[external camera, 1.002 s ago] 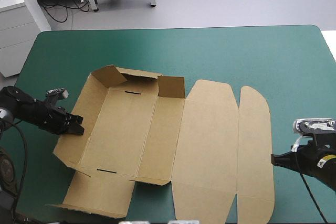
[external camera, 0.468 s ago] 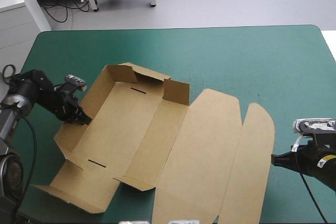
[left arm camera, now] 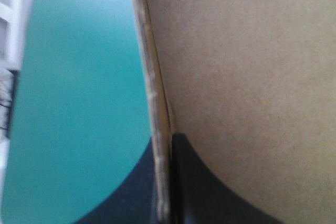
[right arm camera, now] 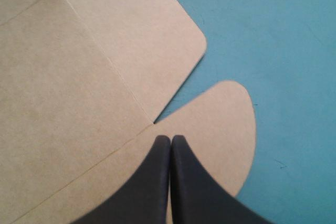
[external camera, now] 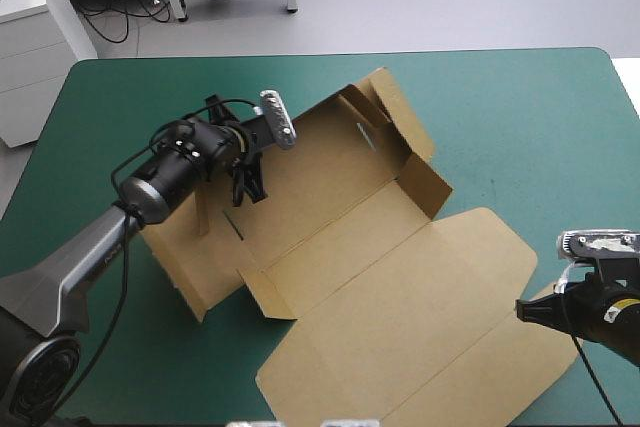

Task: Fold the box

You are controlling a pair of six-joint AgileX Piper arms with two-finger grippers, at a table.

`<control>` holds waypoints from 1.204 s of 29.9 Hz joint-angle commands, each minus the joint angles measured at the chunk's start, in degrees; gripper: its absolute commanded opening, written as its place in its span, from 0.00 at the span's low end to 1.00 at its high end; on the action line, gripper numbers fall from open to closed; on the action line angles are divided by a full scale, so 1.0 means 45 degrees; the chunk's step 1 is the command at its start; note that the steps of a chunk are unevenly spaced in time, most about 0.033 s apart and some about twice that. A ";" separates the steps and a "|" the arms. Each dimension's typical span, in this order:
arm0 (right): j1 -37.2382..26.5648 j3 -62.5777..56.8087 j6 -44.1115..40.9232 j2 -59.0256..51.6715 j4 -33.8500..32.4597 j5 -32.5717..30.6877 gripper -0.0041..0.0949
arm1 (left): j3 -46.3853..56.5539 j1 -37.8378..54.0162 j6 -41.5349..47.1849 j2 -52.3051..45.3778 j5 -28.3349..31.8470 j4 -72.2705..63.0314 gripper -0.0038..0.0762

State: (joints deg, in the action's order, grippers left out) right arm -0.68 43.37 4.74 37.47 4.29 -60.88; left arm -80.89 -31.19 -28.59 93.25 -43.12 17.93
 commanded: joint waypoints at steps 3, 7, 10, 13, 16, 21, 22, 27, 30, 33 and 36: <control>-0.0111 0.0310 0.0062 -0.0006 0.0075 0.0384 0.02 | -0.0506 -0.2539 0.2213 -0.0575 0.1839 0.5210 0.04; -0.0111 0.0310 0.0327 -0.0006 0.0075 0.0296 0.02 | -0.0506 -0.4073 0.3790 -0.0575 0.2023 0.8255 0.04; -0.0111 0.0310 0.0327 -0.0006 0.0075 0.0296 0.02 | -0.0506 -0.4976 0.5099 -0.0575 0.2035 1.0267 0.04; -0.0111 0.0310 0.0327 -0.0006 0.0075 0.0296 0.02 | -0.0506 -0.5616 0.5978 -0.0575 0.2012 1.1248 0.04; -0.0111 0.0310 0.0327 -0.0006 0.0075 0.0278 0.02 | -0.0506 -0.5936 0.6487 -0.0575 0.2012 1.1625 0.04; -0.0111 0.0310 0.0327 -0.0006 0.0102 0.0221 0.02 | -0.0506 -0.6047 0.6725 -0.0194 0.1951 1.1724 0.04; -0.0111 0.0310 0.0327 -0.0006 0.0102 0.0221 0.02 | -0.0506 -0.6047 0.6725 -0.0016 0.1875 1.1810 0.04; -0.0111 0.0310 0.0327 -0.0006 0.0224 0.0332 0.02 | -0.0482 -0.6204 0.8203 0.0953 0.0615 1.4044 0.04; -0.0111 0.0310 0.0327 -0.0006 0.0224 0.0437 0.02 | -0.0482 -0.6301 0.9603 0.1378 0.0009 1.5355 0.04; -0.0111 0.0310 0.0327 -0.0006 0.0224 0.0576 0.02 | -0.0454 -0.6324 1.0139 0.1572 0.0393 1.5418 0.04; -0.0111 0.0405 0.0123 -0.0006 0.0224 0.0941 0.02 | -0.0454 -0.6324 1.0395 0.1620 0.0479 1.5418 0.04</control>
State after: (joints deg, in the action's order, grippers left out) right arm -0.68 43.37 5.45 37.47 5.12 -60.64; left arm -81.09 -59.09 15.73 103.31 -40.40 83.52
